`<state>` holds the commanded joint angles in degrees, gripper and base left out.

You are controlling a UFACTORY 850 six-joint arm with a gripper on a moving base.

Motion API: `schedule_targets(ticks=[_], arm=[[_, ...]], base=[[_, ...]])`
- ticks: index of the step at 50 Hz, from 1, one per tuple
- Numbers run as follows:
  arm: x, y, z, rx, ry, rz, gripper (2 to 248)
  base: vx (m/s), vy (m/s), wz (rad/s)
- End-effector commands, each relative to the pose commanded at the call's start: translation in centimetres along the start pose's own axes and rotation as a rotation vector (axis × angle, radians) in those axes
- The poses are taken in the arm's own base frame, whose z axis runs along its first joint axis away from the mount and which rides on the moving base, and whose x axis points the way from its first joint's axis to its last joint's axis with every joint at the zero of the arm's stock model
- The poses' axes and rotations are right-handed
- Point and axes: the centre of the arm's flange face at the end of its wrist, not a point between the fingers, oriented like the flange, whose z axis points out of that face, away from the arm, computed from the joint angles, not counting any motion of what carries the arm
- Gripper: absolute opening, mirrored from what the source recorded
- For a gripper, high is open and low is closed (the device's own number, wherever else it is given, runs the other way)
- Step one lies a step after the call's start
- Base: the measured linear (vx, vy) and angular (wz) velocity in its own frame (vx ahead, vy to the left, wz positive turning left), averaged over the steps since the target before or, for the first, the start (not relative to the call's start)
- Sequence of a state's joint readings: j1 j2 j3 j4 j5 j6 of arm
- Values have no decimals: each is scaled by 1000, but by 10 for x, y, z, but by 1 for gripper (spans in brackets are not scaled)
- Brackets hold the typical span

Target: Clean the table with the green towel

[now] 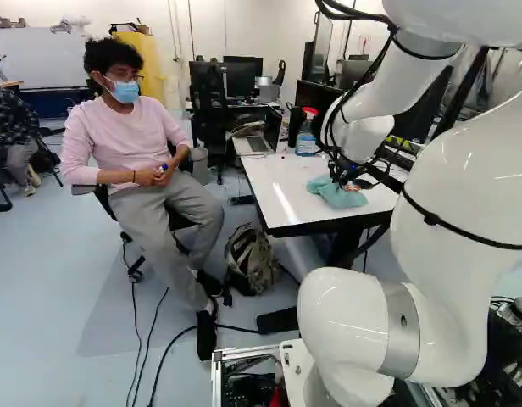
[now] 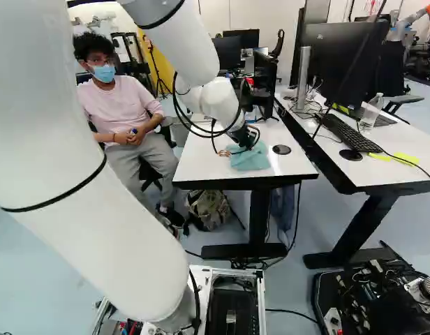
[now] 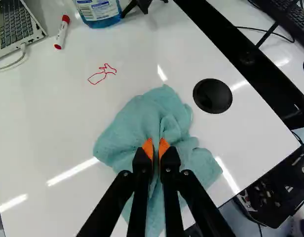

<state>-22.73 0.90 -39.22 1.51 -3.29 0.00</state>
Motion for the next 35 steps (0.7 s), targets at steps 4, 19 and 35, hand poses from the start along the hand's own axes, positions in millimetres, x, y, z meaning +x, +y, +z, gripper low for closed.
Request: schedule_targets(ticks=[4,19,35], arm=[[2,2,-4,-3,0,4,34],[11,13,-6,-18,13,24,34],[21,34,1,-45,14,60,34]], base=[[0,0,0],[0,0,0],[0,0,0]])
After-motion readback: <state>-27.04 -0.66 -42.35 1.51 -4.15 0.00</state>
